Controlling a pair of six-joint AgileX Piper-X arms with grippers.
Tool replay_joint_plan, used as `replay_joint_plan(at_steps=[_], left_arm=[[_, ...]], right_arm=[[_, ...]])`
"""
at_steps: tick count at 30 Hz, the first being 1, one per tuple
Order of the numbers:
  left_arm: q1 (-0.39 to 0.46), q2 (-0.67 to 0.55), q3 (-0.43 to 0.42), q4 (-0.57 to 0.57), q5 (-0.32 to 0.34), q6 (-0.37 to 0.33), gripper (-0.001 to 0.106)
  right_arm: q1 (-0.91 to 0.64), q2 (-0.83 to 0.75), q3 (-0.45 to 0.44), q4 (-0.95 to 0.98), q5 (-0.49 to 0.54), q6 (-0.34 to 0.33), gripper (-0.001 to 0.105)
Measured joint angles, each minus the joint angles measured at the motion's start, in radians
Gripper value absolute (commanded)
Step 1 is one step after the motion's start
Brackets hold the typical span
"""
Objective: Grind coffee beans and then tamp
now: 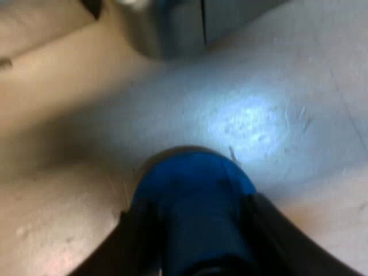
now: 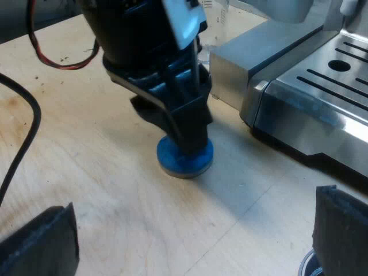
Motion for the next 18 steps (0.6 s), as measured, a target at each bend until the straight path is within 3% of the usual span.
replay_joint_plan(at_steps=[1,2,9,18], left_arm=[[0.000,0.000,-0.007,0.013,0.000,0.000,0.002],[0.000,0.000,-0.011,0.022,0.000,0.000,0.000],[0.000,-0.029,-0.082,0.115,0.000,0.013,0.000],[0.000,-0.306,-0.169,0.260,0.000,0.012,0.000]], right_arm=[[0.000,0.000,0.000,0.000,0.000,0.000,0.084],[0.000,0.000,0.000,0.000,0.000,0.000,0.084],[0.000,0.000,0.000,0.000,0.000,0.000,0.084],[0.000,-0.022,0.000,0.000,0.007,0.000,0.084]])
